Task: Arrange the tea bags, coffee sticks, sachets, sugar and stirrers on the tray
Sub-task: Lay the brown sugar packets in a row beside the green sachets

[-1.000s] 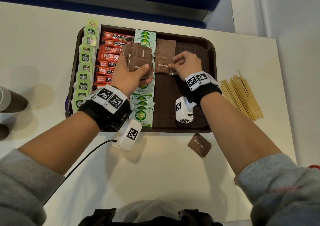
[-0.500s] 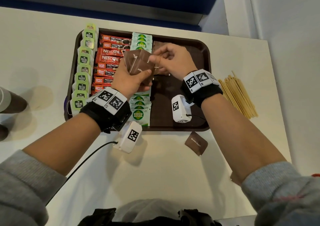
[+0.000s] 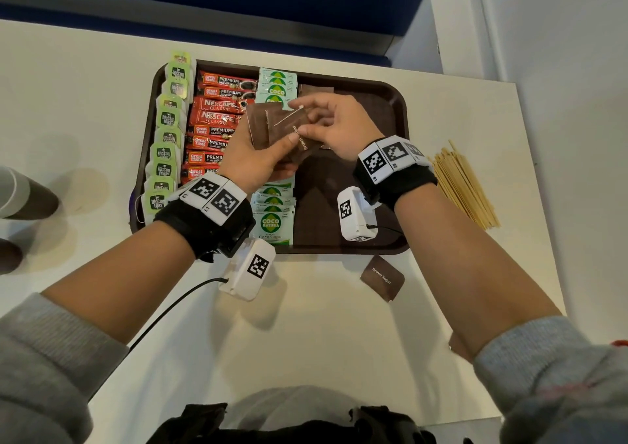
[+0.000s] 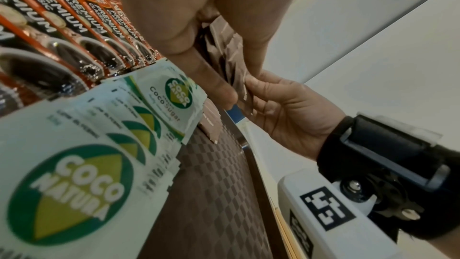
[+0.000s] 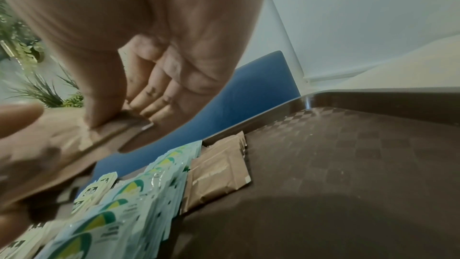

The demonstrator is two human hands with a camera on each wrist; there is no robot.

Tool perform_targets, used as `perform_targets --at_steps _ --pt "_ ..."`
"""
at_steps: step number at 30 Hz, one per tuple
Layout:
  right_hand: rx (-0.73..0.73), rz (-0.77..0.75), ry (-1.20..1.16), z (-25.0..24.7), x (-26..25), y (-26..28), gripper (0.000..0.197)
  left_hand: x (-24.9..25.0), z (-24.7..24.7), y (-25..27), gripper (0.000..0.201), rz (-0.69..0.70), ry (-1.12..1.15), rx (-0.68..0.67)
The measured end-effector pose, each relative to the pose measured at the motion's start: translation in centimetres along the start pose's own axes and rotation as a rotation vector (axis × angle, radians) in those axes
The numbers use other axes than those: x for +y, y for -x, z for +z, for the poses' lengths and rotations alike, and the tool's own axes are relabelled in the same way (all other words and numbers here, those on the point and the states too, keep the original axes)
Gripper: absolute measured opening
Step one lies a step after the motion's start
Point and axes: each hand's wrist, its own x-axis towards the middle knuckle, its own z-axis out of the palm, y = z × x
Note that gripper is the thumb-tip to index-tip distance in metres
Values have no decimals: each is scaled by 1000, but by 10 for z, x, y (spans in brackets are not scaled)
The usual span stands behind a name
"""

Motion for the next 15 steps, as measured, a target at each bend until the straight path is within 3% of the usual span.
perform_targets --at_steps 4,9,15 --pt "-2 -1 -31 -1 1 0 33 2 2 1 29 -39 2 44" --pt "197 7 -28 -3 6 -5 11 -3 0 -4 36 -28 -22 103" --pt "253 27 -221 -5 8 -4 17 -5 -2 -6 38 -34 -49 104"
